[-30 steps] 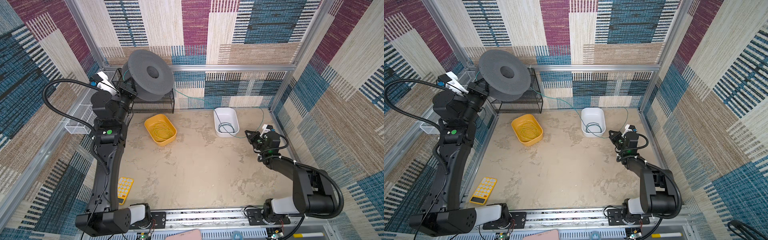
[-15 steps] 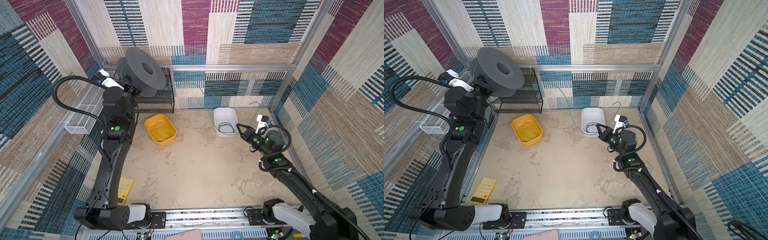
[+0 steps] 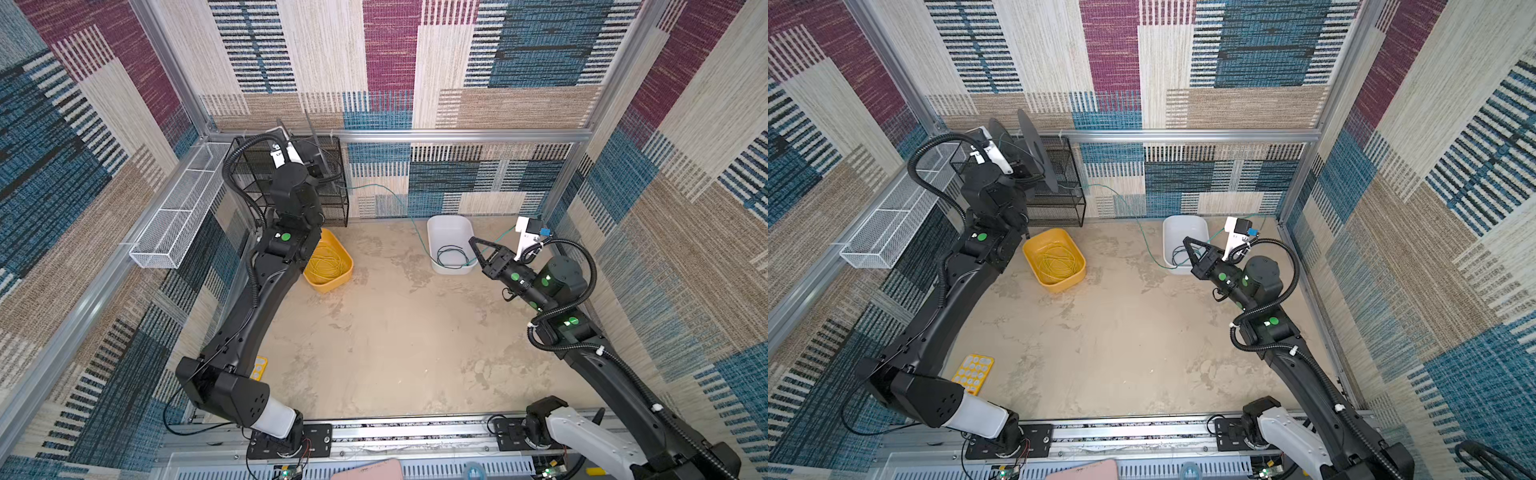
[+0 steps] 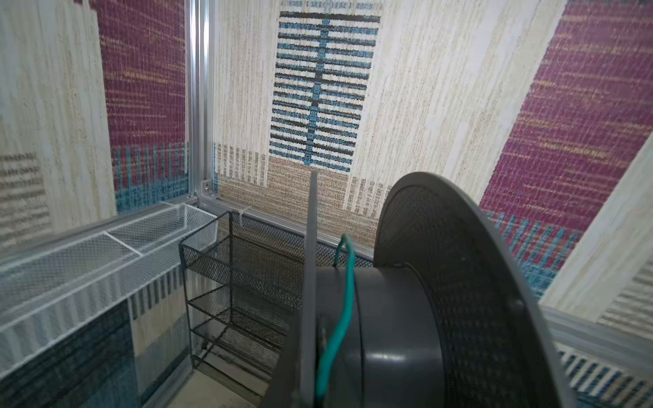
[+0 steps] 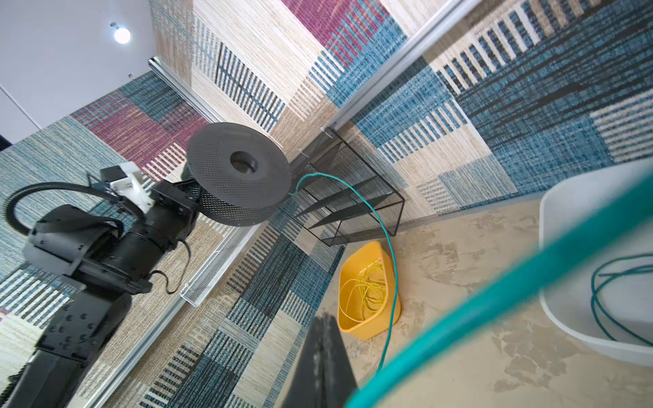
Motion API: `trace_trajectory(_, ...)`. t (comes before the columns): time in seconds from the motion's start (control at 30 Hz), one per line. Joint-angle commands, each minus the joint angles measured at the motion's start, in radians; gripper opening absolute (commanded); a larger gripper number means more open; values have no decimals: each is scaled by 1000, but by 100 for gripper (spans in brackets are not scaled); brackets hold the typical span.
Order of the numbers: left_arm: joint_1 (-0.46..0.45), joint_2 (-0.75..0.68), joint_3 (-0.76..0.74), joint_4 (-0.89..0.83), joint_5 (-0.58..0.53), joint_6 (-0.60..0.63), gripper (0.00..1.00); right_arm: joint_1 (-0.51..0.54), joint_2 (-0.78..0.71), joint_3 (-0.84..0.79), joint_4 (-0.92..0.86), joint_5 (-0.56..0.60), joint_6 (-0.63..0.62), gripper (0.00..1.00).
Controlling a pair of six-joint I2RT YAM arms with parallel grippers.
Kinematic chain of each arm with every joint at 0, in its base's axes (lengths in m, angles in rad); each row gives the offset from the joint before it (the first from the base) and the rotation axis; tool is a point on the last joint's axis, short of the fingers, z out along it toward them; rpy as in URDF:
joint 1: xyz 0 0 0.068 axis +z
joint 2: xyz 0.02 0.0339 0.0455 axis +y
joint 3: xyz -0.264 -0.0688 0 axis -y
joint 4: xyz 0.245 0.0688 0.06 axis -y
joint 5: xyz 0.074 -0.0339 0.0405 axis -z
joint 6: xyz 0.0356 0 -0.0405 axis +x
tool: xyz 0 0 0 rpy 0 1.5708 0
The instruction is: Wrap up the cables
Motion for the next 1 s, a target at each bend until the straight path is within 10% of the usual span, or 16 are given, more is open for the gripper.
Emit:
trace_trajectory(0.0,-30,14,7,237,-79,229,0,0,-8,50,-7,-24,-34,0)
trace_trajectory(0.6,-8,67,110,267,-107,290,0,2,-177,3,3,-255,-143,0)
trace_trajectory(0.97,20,0,18,150,50,317,0,0,-124,125,18,-179,-137,0)
